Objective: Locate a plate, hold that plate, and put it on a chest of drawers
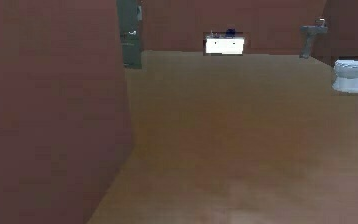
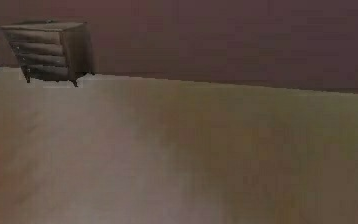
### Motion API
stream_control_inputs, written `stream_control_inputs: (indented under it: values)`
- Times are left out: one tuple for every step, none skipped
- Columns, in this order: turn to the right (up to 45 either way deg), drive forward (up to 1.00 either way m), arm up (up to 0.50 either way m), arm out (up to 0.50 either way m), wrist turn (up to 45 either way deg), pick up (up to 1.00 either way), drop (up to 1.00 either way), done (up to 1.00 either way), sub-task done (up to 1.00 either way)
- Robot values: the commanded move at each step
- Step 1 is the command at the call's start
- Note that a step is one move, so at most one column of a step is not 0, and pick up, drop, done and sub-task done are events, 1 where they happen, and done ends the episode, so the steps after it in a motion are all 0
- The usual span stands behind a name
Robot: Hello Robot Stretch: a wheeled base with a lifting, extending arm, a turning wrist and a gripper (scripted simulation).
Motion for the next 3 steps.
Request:
stream_control_inputs:
  values:
    - [0.0,1.0,0.0,0.0,0.0,0.0,0.0,0.0,0.0]
    - [0.0,1.0,0.0,0.0,0.0,0.0,0.0,0.0,0.0]
    - [-24.0,0.0,0.0,0.0,0.0,0.0,0.0,0.0,0.0]
